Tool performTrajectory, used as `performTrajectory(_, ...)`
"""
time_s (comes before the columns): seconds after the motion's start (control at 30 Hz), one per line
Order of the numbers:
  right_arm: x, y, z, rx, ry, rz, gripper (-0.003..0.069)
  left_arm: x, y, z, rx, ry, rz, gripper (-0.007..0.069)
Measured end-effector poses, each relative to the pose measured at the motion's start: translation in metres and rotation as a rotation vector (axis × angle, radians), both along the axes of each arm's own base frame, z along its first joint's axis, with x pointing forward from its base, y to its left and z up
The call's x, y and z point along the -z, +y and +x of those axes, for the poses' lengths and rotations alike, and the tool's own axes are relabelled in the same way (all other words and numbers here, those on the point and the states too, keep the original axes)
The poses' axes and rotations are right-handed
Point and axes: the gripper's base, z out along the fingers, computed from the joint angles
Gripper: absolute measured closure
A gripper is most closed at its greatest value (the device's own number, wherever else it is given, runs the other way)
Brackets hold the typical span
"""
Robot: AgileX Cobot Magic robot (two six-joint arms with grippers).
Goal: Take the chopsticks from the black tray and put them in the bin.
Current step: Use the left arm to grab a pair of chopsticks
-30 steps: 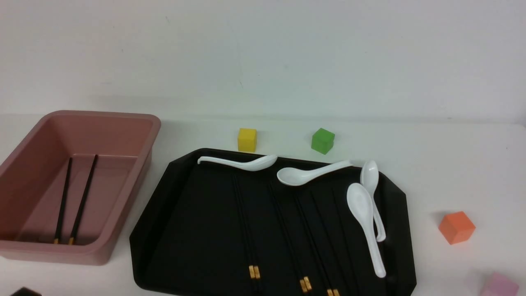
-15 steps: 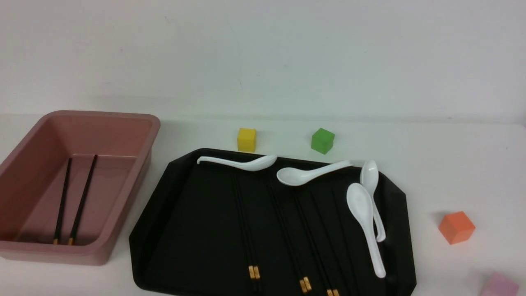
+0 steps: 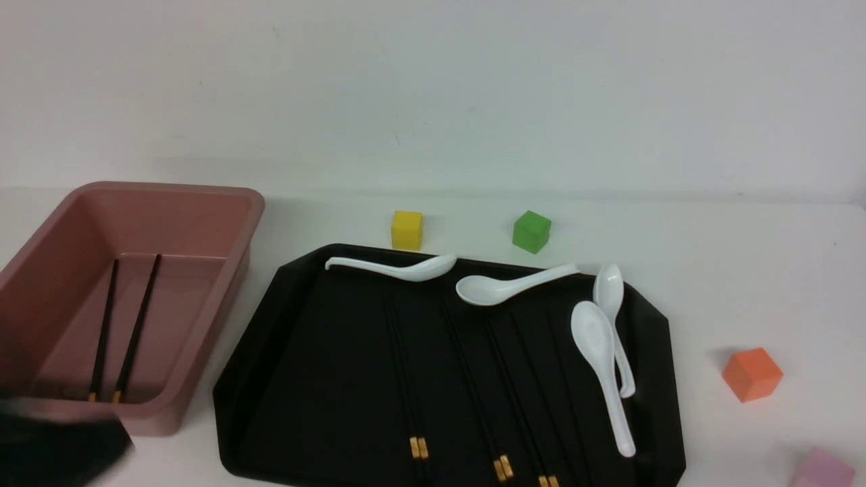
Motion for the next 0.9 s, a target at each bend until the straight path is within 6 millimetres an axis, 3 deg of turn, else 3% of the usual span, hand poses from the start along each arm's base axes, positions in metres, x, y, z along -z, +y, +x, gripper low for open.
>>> performTrajectory(0.1, 0.0, 0.0, 0.0, 0.0, 0.0, 0.0, 0.0419, 0.006, -0.001, 0.034, 0.181, 0.332, 0.219, 0.0637)
performTrajectory(0.13, 0.0, 0.0, 0.0, 0.0, 0.0, 0.0, 0.0419, 0.01, -0.001, 0.054, 0.228, 0.434, 0.27, 0.0637)
performTrajectory(0.27, 0.0, 0.0, 0.0, 0.0, 0.0, 0.0, 0.0419, 0.017, -0.007, 0.108, 0.311, 0.559, 0.294, 0.0637)
performTrajectory(0.33, 0.0, 0.0, 0.0, 0.0, 0.0, 0.0, 0.0419, 0.023, -0.015, 0.123, 0.321, 0.599, 0.279, 0.0637)
performTrajectory(0.47, 0.0, 0.0, 0.0, 0.0, 0.0, 0.0, 0.0419, 0.038, -0.06, 0.151, 0.339, 0.629, 0.293, 0.0637)
performTrajectory(0.67, 0.0, 0.0, 0.0, 0.0, 0.0, -0.001, 0.0419, 0.063, -0.137, 0.177, 0.353, 0.66, 0.372, 0.0636)
performTrajectory(0.8, 0.0, 0.0, 0.0, 0.0, 0.0, -0.001, 0.0419, 0.081, -0.171, 0.196, 0.341, 0.662, 0.47, 0.0582)
performTrajectory(0.9, 0.0, 0.0, 0.0, 0.0, 0.0, -0.001, 0.0419, 0.089, -0.183, 0.207, 0.346, 0.657, 0.529, 0.0505)
